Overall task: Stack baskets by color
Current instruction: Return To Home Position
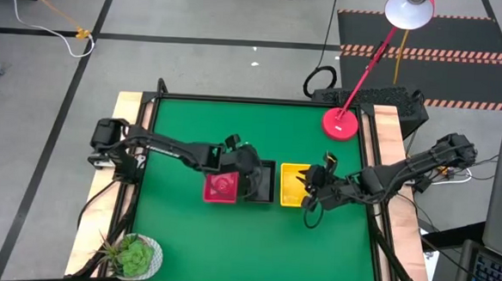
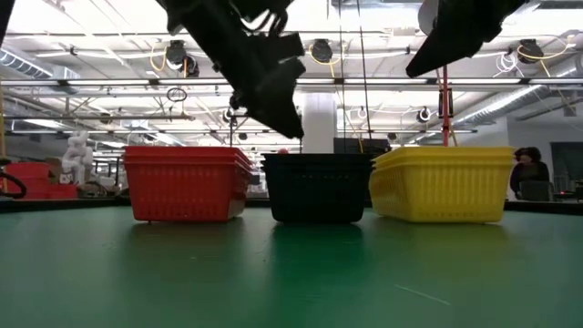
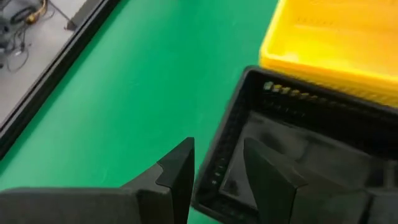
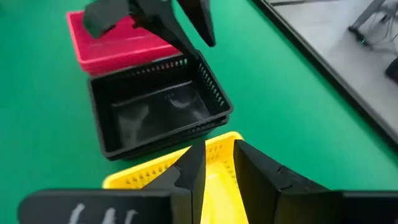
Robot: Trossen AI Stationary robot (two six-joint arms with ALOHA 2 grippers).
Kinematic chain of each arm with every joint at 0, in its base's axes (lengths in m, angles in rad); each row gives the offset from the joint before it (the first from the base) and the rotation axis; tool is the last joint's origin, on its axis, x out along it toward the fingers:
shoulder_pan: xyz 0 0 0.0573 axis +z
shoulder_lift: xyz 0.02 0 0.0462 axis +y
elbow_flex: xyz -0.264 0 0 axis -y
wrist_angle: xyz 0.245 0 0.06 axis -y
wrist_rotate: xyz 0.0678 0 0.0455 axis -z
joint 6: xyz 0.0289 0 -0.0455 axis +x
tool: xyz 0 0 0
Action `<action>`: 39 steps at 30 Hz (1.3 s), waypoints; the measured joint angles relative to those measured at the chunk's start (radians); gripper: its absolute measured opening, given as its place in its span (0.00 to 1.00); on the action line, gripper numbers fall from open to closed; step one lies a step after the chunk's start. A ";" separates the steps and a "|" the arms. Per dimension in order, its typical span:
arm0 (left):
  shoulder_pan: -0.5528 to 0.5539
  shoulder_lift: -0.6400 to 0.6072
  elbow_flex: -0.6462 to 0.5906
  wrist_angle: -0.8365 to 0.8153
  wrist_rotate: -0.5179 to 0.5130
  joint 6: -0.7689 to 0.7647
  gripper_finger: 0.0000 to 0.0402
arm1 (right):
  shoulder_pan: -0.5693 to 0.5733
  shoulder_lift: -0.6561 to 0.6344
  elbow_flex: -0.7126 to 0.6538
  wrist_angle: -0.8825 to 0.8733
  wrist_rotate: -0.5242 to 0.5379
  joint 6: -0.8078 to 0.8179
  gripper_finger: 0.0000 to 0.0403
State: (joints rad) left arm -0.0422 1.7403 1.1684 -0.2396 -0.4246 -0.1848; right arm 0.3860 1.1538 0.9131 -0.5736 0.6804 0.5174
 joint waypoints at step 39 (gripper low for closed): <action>0.033 -0.094 -0.001 -0.100 0.110 0.099 0.33 | -0.060 0.000 0.000 0.023 -0.021 -0.188 0.20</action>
State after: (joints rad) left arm -0.0095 1.6459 1.1678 -0.3394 -0.3146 -0.0859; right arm 0.3260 1.1538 0.9131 -0.5503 0.6597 0.3296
